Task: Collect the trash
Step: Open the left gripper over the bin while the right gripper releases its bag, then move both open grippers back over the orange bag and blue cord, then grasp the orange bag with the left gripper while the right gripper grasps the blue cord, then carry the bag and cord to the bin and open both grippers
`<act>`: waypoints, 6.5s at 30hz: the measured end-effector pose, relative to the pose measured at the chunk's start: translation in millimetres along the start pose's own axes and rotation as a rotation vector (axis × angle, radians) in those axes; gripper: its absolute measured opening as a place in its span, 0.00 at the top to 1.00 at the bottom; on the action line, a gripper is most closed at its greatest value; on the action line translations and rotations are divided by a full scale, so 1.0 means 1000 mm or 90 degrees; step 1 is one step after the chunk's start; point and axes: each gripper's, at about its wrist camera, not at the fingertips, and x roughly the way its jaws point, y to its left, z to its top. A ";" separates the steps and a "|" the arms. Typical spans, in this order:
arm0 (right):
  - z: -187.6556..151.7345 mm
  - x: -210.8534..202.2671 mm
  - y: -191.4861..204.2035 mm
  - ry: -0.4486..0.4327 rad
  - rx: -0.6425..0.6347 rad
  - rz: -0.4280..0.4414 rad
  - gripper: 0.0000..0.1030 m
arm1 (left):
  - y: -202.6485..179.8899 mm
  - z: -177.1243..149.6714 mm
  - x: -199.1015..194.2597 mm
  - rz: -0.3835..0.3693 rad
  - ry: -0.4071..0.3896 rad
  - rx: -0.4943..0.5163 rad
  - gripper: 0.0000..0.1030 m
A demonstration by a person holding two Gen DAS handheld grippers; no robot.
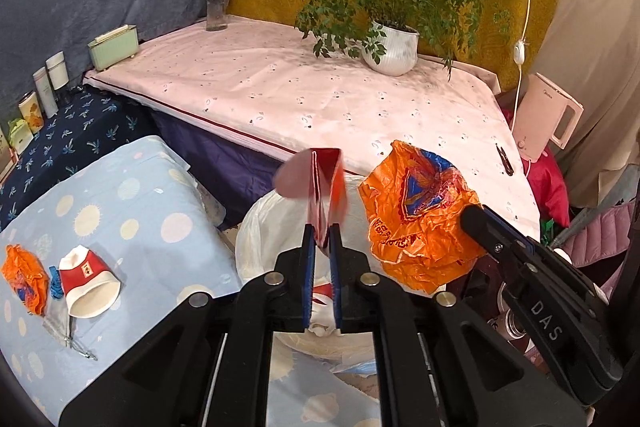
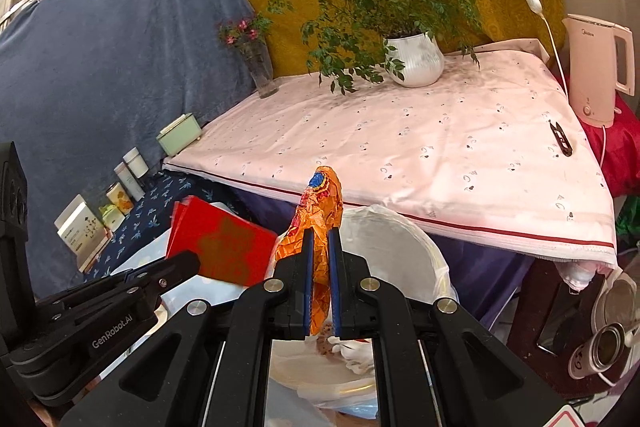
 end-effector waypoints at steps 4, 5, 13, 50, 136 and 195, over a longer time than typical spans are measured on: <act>-0.002 0.002 -0.002 -0.004 0.008 -0.008 0.77 | 0.001 -0.001 0.005 0.017 -0.002 -0.006 0.68; -0.002 0.004 -0.003 -0.004 0.008 -0.010 0.76 | 0.002 -0.001 0.005 0.020 -0.004 -0.008 0.67; -0.003 0.008 0.005 0.002 -0.008 -0.006 0.76 | 0.012 -0.001 0.007 0.027 0.000 -0.022 0.61; -0.013 -0.001 0.086 0.014 -0.087 0.039 0.67 | 0.089 -0.015 -0.038 0.064 -0.031 -0.116 0.61; -0.122 0.119 0.335 0.173 -0.267 0.197 0.72 | 0.378 -0.075 -0.074 0.222 -0.054 -0.355 0.98; -0.021 0.034 0.019 0.042 -0.021 -0.013 0.63 | 0.041 0.004 0.013 0.016 -0.009 -0.082 0.51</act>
